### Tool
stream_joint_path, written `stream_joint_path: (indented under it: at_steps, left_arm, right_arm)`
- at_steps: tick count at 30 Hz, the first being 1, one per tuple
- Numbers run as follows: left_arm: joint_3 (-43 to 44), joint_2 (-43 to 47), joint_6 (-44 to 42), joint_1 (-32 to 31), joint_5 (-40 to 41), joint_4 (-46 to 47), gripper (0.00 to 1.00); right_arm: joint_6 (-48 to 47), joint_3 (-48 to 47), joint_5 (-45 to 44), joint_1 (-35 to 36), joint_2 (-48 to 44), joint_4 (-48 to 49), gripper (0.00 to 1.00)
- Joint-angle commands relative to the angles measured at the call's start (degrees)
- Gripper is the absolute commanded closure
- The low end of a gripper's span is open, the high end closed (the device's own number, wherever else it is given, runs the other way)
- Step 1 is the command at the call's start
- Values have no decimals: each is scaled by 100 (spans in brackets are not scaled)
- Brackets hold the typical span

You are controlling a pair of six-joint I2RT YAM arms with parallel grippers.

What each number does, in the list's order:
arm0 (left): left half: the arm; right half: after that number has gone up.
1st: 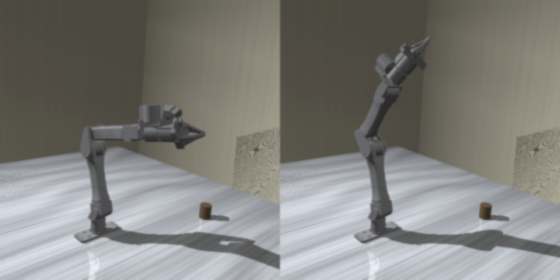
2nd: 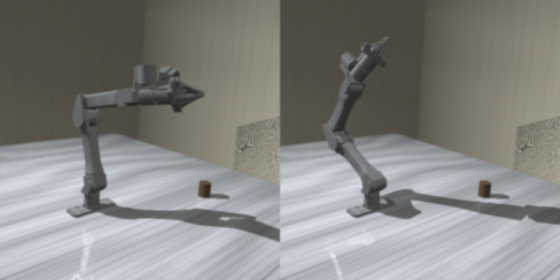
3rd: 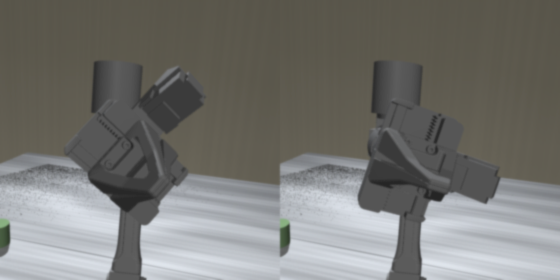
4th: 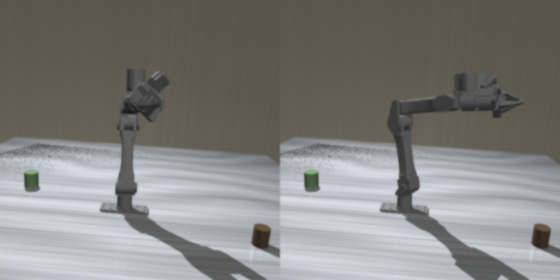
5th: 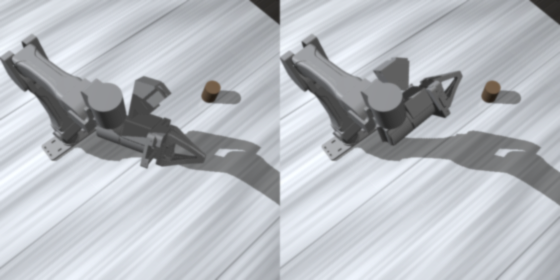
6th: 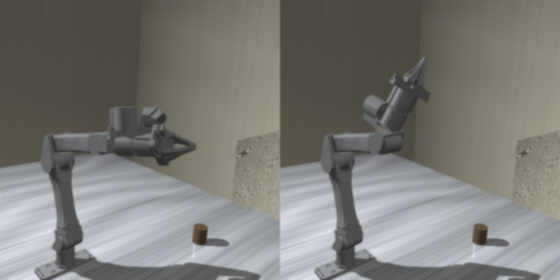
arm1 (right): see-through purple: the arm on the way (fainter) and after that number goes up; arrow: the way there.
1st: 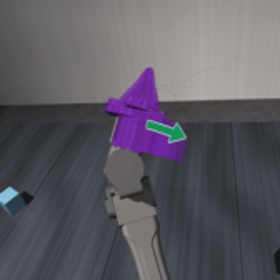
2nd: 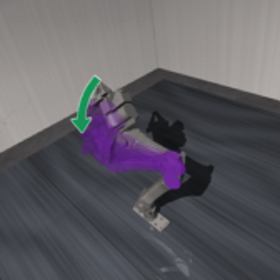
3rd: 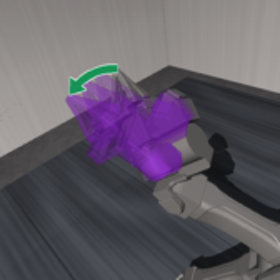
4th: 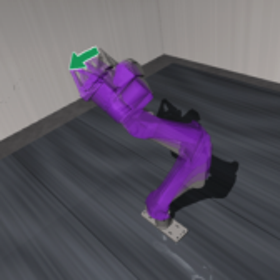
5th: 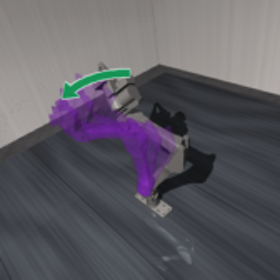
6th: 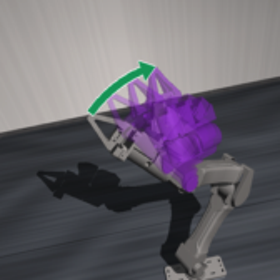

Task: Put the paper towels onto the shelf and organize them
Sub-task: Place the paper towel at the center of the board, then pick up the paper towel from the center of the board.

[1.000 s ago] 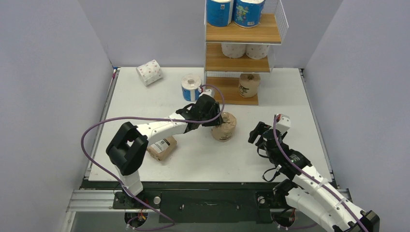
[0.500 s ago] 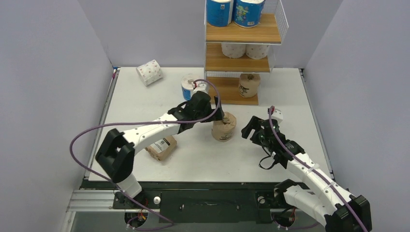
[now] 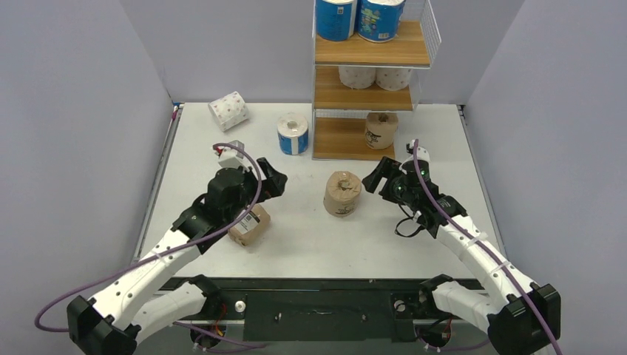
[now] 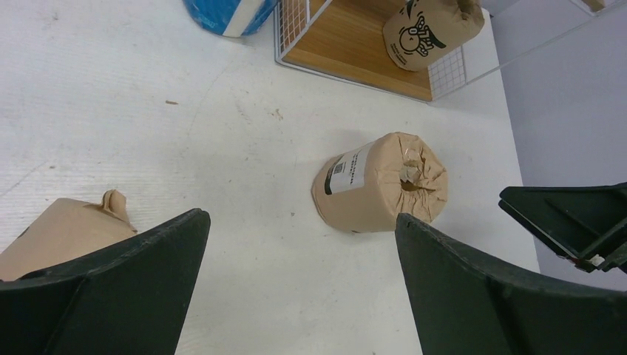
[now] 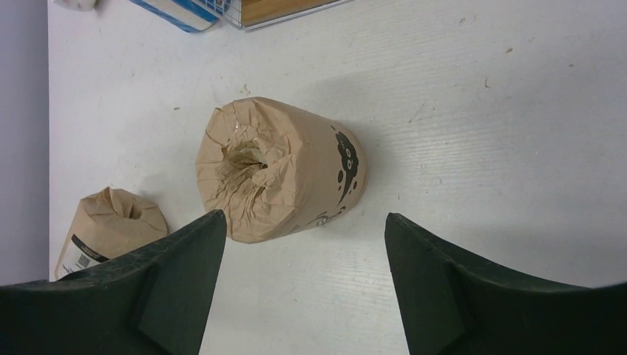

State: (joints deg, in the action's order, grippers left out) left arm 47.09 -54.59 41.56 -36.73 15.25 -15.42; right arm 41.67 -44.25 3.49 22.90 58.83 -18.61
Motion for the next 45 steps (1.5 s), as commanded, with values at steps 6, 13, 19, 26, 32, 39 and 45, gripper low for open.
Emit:
stream_joint_path:
  at_steps: [6,13,19,26,32,39,45]
  left_arm:
    - [-549,1007,-218,94,135,-84,4]
    - [-805,1281,-228,127,154,-15,4]
    - [-908,1468,-215,185,178,42,4]
    - [-966,1586,-213,240,352,109,4]
    - [-980,1584,-94,252,382,93,4]
    - [-850,1584,46,248,632,-196,4]
    - [-1024,1647,30,254,736,-45,4]
  right_arm:
    - [-76,-83,378,-18,-439,-44,28]
    - [253,231,325,-15,-667,372,30]
    - [132,-59,397,-30,-483,-67,22]
    - [103,-258,-118,-45,-156,-460,19]
    - [295,-172,-182,-53,83,-178,20]
    - [224,-227,-541,249,414,-39,21]
    - [-87,-573,-1108,730,772,-280,22]
